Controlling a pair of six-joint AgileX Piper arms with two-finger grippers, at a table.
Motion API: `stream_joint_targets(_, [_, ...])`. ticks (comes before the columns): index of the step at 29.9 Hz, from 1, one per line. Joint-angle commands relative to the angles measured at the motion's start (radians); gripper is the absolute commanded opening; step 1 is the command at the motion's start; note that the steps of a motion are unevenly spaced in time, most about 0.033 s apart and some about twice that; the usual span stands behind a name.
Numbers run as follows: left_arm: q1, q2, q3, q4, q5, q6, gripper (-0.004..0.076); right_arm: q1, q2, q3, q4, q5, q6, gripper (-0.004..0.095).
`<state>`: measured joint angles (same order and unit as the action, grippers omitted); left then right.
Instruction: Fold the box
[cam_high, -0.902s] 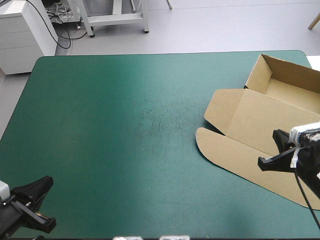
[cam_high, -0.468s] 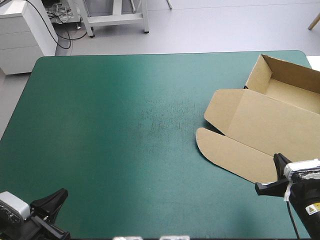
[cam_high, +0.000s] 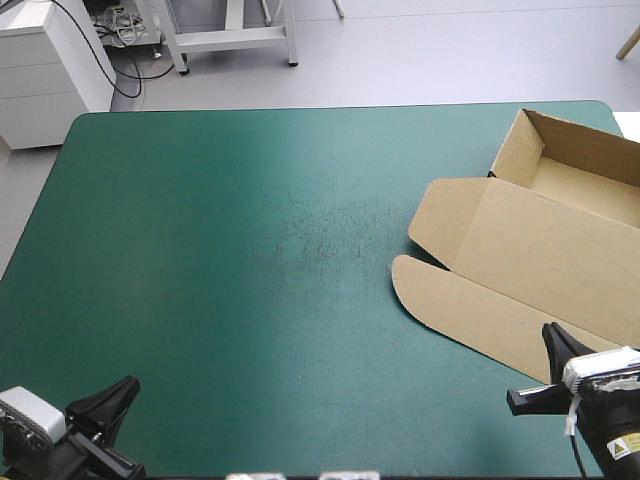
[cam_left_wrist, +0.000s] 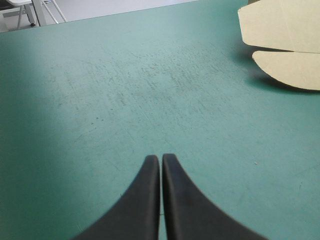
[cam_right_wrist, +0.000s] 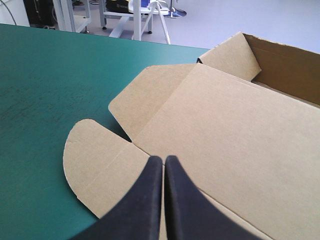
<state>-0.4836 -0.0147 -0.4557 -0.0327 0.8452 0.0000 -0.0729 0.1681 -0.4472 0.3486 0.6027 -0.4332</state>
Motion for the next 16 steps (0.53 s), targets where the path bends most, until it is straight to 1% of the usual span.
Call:
stream_joint_targets(1, [-0.004,-0.012,-0.023,-0.015,-0.083,-0.005,-0.0008,0.051,-0.028,-0.008,-0.051,-0.076,0.036,-0.0002])
stream_joint_targets(6, [-0.004,-0.012,-0.023,-0.015,-0.083,-0.005,-0.0008,0.091,-0.124,0.051,-0.140,-0.066,0.145,-0.0002])
stream_joint_targets(10, [-0.004,-0.012,-0.023,-0.015,-0.083,-0.005,-0.0008,0.092,-0.188,0.053,-0.144,-0.071,0.143,-0.0002])
stream_joint_targets(16, [-0.004,-0.012,-0.023,-0.015,-0.083,-0.005,-0.0008,0.092,-0.202,0.054,-0.147,-0.073,0.143,-0.0002])
